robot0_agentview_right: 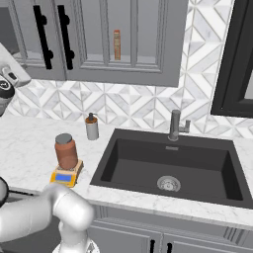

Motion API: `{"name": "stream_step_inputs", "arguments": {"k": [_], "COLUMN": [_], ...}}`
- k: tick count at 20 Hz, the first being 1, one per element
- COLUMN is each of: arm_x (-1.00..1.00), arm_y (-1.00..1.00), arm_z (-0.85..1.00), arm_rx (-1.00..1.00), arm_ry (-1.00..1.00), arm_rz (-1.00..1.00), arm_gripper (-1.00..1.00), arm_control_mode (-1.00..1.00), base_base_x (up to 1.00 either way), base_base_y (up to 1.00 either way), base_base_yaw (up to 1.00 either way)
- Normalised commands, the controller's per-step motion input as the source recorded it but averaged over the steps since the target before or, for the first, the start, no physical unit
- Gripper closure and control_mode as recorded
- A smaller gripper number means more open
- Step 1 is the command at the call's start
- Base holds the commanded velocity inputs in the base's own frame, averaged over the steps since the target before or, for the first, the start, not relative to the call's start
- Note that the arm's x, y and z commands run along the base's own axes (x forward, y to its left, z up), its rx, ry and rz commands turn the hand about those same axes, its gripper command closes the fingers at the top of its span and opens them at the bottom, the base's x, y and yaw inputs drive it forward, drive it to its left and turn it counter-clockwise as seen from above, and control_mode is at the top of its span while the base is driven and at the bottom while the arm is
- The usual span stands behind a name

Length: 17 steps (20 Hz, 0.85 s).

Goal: Pick the honey bottle and place it on the digital scale for weighing, and close the cabinet.

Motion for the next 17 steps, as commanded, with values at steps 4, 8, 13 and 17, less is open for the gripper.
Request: {"name": "stream_step_inputs", "arguments": {"k": [4,8,13,17], "arm_x": [1.0,1.0,-0.12,-0.84], "arm_y": [-0.17,-0.17,-0.31,-0.59], "arm_z": [0.0,-0.52,-0.01,0.3], "arm_rx": [0.12,0.01,0.02,0.08], "arm_ry": [0.28,0.06,-0.03,0.01], "arm_rz": [0.0,0.05,0.02,0.0], "arm_gripper": [-1.0,-1.0,-1.0,-1.0], "arm_control_mode": [-1.0,-1.0,-1.0,-1.0], "base_base_x": [0.0,0.0,0.0,0.0], "base_base_y": [0.0,0.0,0.0,0.0], "base_base_yaw": [0.0,0.0,0.0,0.0]}}
